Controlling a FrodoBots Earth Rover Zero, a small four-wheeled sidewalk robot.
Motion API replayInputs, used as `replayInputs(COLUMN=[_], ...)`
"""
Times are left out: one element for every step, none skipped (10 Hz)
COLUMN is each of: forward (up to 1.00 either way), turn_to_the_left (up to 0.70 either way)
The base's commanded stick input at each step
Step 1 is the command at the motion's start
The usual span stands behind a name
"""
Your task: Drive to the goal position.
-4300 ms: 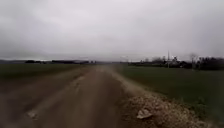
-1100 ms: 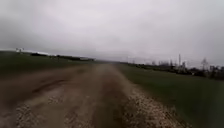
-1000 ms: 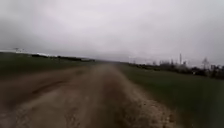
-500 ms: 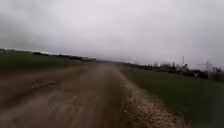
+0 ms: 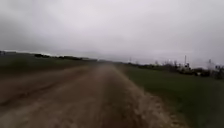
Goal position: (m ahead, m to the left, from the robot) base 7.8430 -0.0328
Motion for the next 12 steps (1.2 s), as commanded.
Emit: replayInputs(forward=[0.85, 0.85, 0.85, 0.85, 0.85, 0.85, 0.85, 0.85, 0.85, 0.85, 0.85, 0.85], turn_to_the_left=[0.00, 0.00, 0.00, 0.00, 0.00, 0.00, 0.00, 0.00, 0.00, -0.33, -0.33, -0.33])
